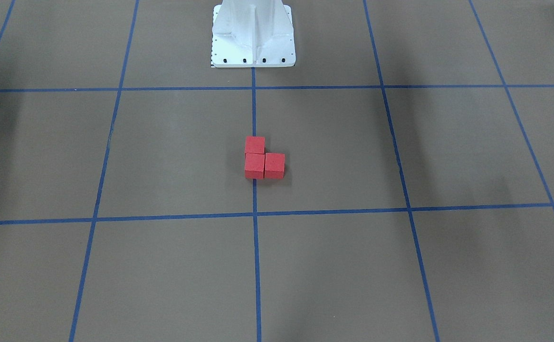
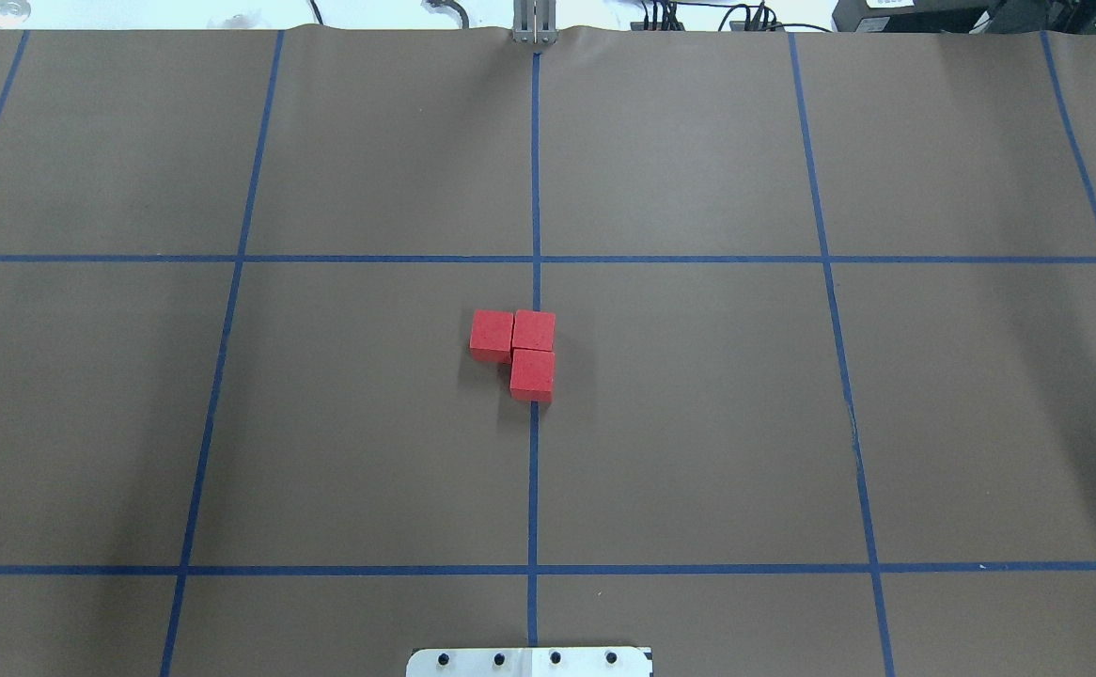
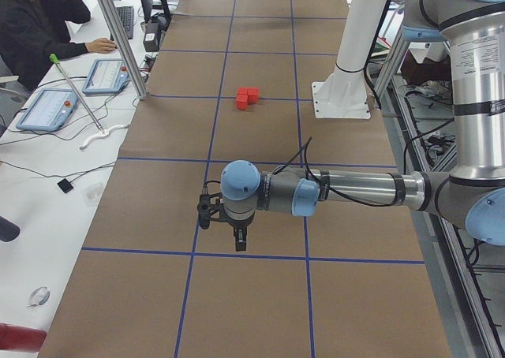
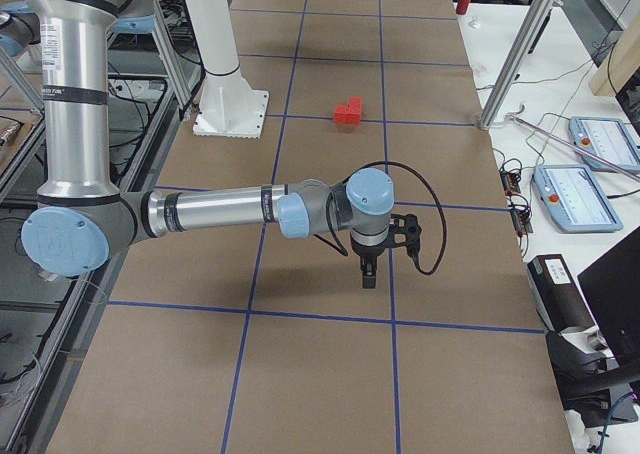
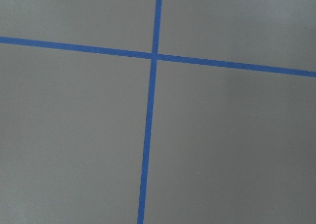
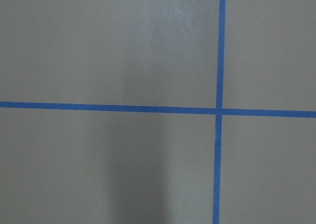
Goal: Form red blocks into L shape at center
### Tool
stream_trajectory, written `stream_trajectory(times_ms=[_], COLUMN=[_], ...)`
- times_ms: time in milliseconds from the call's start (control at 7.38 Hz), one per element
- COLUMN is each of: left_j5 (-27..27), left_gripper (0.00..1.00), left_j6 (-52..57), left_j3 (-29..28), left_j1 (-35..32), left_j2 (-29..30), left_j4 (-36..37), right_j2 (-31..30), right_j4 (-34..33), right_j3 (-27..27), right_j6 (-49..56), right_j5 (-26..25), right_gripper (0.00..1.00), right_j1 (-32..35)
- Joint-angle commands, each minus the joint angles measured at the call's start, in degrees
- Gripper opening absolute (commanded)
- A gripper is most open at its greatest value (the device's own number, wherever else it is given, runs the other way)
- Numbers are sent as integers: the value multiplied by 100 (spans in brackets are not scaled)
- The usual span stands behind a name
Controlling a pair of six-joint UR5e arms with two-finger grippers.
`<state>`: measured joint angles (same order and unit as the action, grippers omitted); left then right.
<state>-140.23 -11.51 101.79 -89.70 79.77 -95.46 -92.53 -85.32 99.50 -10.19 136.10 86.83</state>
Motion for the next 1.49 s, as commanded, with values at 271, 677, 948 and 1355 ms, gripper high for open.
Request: stream_trajectory(times_ms=[271, 677, 948, 1355], left_j5=[13, 346, 653, 611], left_gripper=[100, 100, 100, 100], left_j6=[-17, -52, -61, -70], left_j3=[16, 113, 60, 16], left_j1=[-136, -145, -127, -109], left_j2=[153, 100, 179, 83], left_j4=[18, 9, 62, 333], right_j2=[77, 130, 261, 420], right_j4=[-45, -63, -81, -430], right_j3=[-317, -343, -518, -669], right_j6=[0, 0, -9, -9], right_j5=[-31, 57, 39, 57], right_gripper=[100, 100, 100, 100], right_j1=[106, 106, 106, 106])
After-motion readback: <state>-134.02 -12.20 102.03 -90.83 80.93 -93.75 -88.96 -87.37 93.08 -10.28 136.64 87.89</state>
